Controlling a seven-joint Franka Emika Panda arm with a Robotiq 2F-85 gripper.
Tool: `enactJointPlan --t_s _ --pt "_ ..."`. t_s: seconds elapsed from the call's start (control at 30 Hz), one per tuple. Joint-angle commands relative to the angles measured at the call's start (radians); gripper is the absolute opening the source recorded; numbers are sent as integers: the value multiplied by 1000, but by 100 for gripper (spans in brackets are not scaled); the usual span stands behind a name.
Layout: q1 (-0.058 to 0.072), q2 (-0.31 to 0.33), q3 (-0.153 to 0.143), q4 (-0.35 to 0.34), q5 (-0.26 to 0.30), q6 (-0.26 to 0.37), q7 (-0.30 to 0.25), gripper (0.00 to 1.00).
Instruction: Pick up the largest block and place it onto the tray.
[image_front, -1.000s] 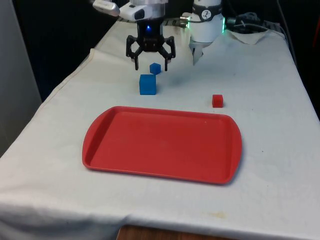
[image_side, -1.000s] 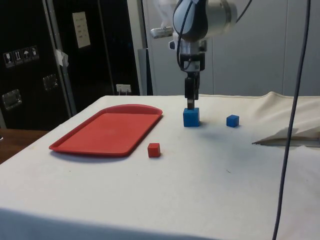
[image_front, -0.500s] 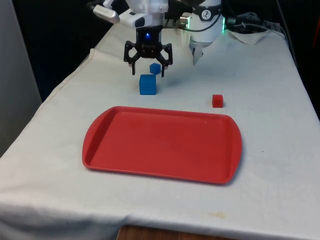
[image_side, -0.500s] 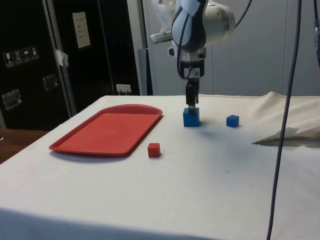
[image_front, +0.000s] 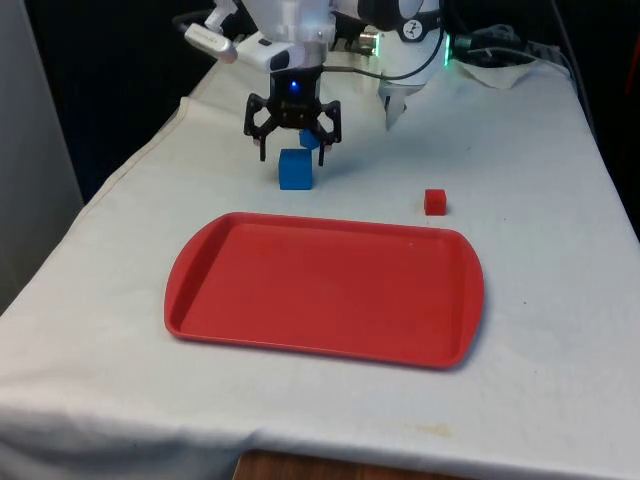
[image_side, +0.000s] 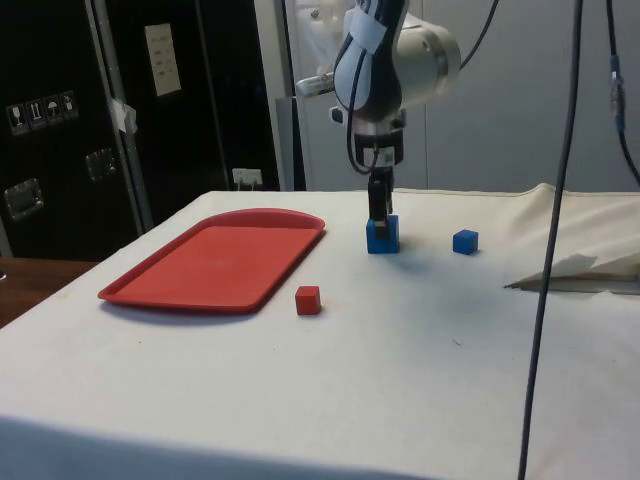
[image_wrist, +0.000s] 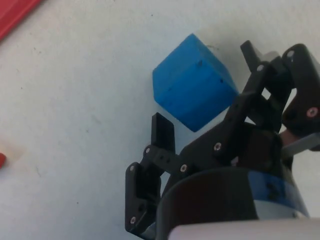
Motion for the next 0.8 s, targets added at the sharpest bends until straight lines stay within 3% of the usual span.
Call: enactJointPlan --t_s 0.0,0.03,0.2,0.23,0.27,0.3,0.43,0.47,0.5,0.53,0.57,0.6,0.77 --pt "-1 11 6 3 12 5 -7 100" --pt "-18 2 30 0 37 21 -30 100" --pt "-22 23 38 7 67 16 -52 100" --pt "-23 31 39 10 80 14 -62 88" --pt "-4 44 18 9 64 10 -46 77" --pt "-23 34 40 11 85 13 -66 77" --pt "-22 44 41 17 104 10 -79 31" --pt "-22 47 41 19 112 8 -86 12" --pt "-22 48 41 19 115 8 -88 1" --pt "-22 48 41 20 115 8 -88 0" --pt "-5 58 21 18 97 5 -70 0" --pt "-22 49 41 20 115 7 -89 0" --pt "-23 49 42 20 116 7 -89 0"
